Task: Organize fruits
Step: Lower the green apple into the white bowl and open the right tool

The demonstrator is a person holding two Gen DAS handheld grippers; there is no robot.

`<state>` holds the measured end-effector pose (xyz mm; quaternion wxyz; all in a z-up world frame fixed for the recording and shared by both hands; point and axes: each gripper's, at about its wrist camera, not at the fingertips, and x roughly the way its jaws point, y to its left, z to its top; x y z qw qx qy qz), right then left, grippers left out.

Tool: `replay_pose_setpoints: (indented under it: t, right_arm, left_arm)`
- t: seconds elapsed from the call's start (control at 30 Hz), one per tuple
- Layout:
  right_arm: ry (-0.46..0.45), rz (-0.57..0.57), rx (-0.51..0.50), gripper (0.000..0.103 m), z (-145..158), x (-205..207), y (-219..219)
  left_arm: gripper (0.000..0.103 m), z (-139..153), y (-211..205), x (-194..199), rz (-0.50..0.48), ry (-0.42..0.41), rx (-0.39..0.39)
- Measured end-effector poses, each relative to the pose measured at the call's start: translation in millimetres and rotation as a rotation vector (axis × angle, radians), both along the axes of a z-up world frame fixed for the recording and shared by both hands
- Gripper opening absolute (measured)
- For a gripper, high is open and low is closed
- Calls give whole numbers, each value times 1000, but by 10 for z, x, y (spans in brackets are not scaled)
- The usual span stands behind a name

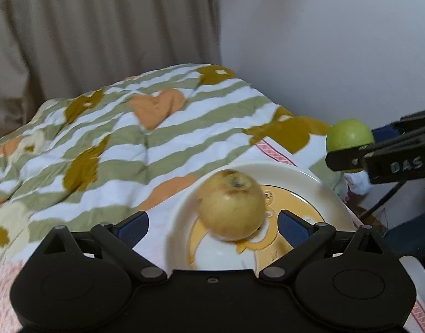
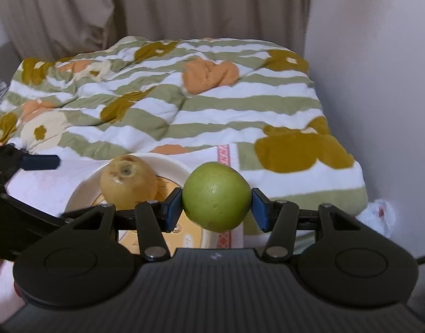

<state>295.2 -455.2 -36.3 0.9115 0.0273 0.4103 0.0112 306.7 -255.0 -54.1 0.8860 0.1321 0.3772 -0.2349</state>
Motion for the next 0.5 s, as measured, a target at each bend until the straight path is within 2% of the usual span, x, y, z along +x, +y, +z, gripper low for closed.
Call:
replay_pose_setpoints:
  t: [0.23, 0.4, 0.5]
  right_arm:
    - [6, 112, -32, 68, -128, 103, 251]
    - [36, 170, -108, 68, -336, 182, 475]
    - [54, 182, -121, 68, -448, 183, 516]
  left_arm:
    - [101, 276, 371, -203, 113, -29, -30]
    - [101, 280, 582, -329, 166, -13, -20]
    - [101, 303, 687, -421, 191, -17, -25]
